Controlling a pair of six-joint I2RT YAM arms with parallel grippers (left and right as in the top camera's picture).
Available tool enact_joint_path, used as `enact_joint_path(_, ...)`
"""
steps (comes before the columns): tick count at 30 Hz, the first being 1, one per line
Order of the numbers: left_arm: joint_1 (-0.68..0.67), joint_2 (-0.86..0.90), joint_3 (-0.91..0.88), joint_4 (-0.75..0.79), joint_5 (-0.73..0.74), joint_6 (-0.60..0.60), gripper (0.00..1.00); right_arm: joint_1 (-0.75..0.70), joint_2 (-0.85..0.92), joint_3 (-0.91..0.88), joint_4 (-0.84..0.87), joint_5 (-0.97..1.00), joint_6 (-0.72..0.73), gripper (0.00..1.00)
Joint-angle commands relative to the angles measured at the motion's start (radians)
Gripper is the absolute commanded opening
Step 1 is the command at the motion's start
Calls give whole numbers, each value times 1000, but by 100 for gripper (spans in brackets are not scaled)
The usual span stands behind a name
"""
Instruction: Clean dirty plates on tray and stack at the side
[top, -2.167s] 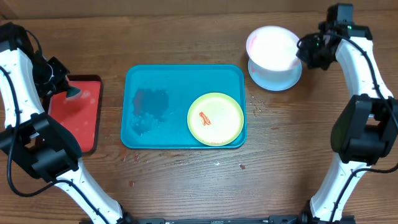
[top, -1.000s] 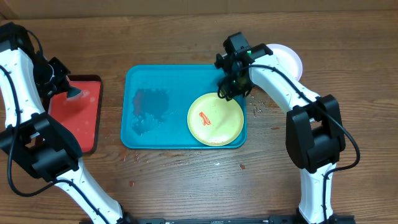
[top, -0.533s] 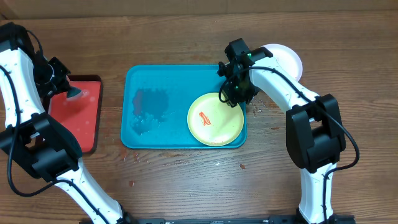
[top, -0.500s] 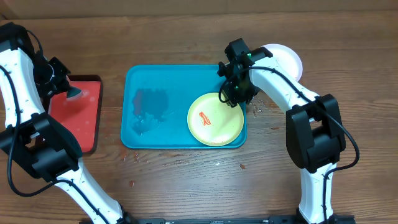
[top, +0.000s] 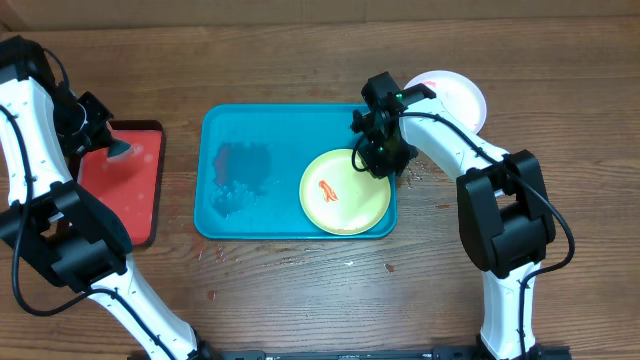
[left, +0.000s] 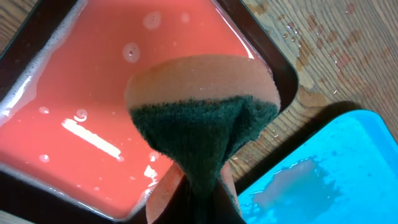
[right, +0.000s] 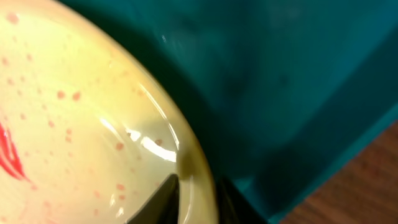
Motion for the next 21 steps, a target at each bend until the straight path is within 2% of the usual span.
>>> enact_joint_path(1, -26, -24, 2, 8, 49, 45, 4, 6, -3, -4, 50, -53, 91, 15)
enact_joint_path(5, -66, -24, 2, 17, 106, 115, 4, 18, -3, -4, 142, -183, 109, 4)
enact_joint_path(12, -167, -24, 2, 18, 103, 121, 4, 72, -2, -4, 266, -189, 296, 4)
enact_joint_path(14, -198, -20, 2, 21, 103, 121, 4, 84, -2, -4, 283, -189, 310, 4)
enact_joint_path(16, -232, -16, 1, 24, 103, 121, 4, 95, -2, -4, 288, -180, 310, 11)
enact_joint_path(17, -247, -13, 1, 24, 103, 121, 4, 100, -2, -4, 290, -176, 310, 24)
enact_joint_path(18, -263, -11, 1, 24, 103, 121, 4, 103, -2, -4, 291, -171, 311, 30)
enact_joint_path(20, -294, -5, 0, 24, 101, 121, 4, 110, -2, -4, 293, -139, 325, 30)
enact_joint_path(21, -309, -3, 0, 23, 97, 122, 4, 112, -2, -4, 292, -101, 358, 41)
